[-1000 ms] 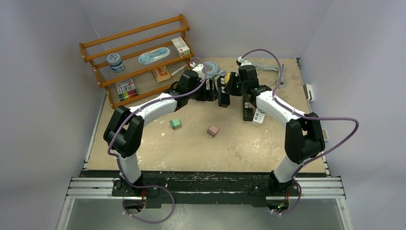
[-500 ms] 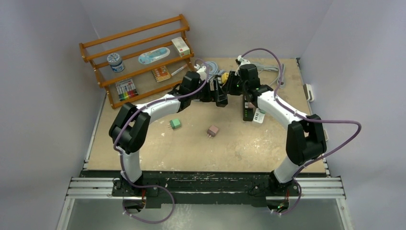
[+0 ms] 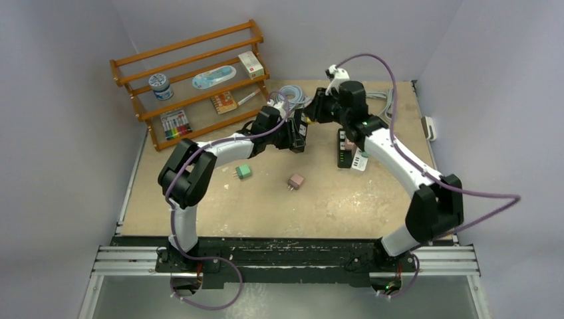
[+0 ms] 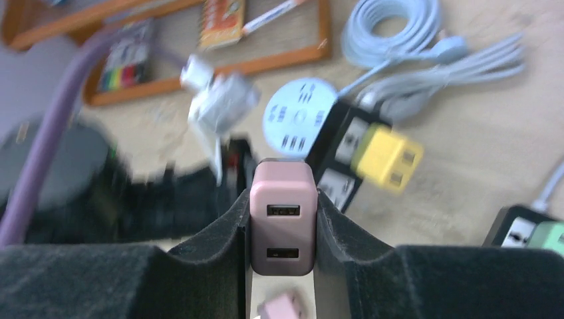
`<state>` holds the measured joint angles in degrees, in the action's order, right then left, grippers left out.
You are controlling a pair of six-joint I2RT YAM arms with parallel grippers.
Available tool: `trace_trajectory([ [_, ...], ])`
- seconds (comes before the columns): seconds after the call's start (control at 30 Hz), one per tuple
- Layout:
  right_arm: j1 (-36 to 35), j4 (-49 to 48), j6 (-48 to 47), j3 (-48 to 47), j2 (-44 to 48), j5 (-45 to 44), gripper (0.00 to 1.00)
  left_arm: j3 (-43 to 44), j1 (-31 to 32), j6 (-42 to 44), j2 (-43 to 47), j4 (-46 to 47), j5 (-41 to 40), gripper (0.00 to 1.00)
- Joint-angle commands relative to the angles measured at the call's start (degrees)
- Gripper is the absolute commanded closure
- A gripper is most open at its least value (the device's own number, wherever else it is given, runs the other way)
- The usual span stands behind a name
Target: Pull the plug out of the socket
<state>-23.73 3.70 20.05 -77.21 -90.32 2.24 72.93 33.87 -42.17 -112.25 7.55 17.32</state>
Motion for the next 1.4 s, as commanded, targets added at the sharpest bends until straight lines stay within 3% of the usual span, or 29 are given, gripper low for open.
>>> trace_trajectory([
  [0.0,8.8,-11.0,0.3,14.3,11.2,25.9,1.0,5.8,-1.3,3.0,0.6,0.5,-3.5,1.0],
  [0.1,9.0,-5.0,-5.5,17.8,12.6,26.5,1.0,7.5,-2.2,5.2,0.5,-2.1,-4.1,1.0],
  [0.3,9.0,-3.9,-7.1,28.9,14.2,34.2,1.0,9.6,-4.1,9.1,0.9,-7.2,-5.0,1.0],
  [0.4,8.9,0.6,-8.2,30.1,10.2,36.2,1.0,9.9,-5.1,10.0,1.3,-8.8,-5.3,1.0],
  [0.67,8.7,-1.5,-4.7,31.6,2.0,40.1,1.0,9.9,-6.7,12.2,2.6,-11.8,-6.0,1.0],
  [0.77,7.7,1.4,-6.3,29.8,-1.5,37.5,0.99,9.9,-6.8,12.3,2.6,-12.4,-6.1,1.0],
  [0.93,6.3,4.8,-6.6,29.3,-4.2,31.8,0.83,8.1,-7.2,12.6,3.0,-11.7,-6.0,1.0],
  [1.03,6.2,5.4,-6.2,29.0,-2.7,29.2,0.57,7.6,-7.4,12.7,3.6,-11.4,-6.4,1.0],
  [1.1,6.2,5.9,-6.1,27.8,-0.4,26.7,0.44,7.4,-7.7,12.9,3.8,-11.4,-6.6,1.0],
  [1.27,6.2,7.1,-5.3,21.2,3.4,23.0,0.32,7.2,-7.7,13.2,4.2,-11.3,-6.7,1.0],
  [1.37,6.3,7.5,-5.5,14.6,1.5,21.7,0.31,7.1,-7.6,13.2,4.3,-11.1,-6.6,1.0],
])
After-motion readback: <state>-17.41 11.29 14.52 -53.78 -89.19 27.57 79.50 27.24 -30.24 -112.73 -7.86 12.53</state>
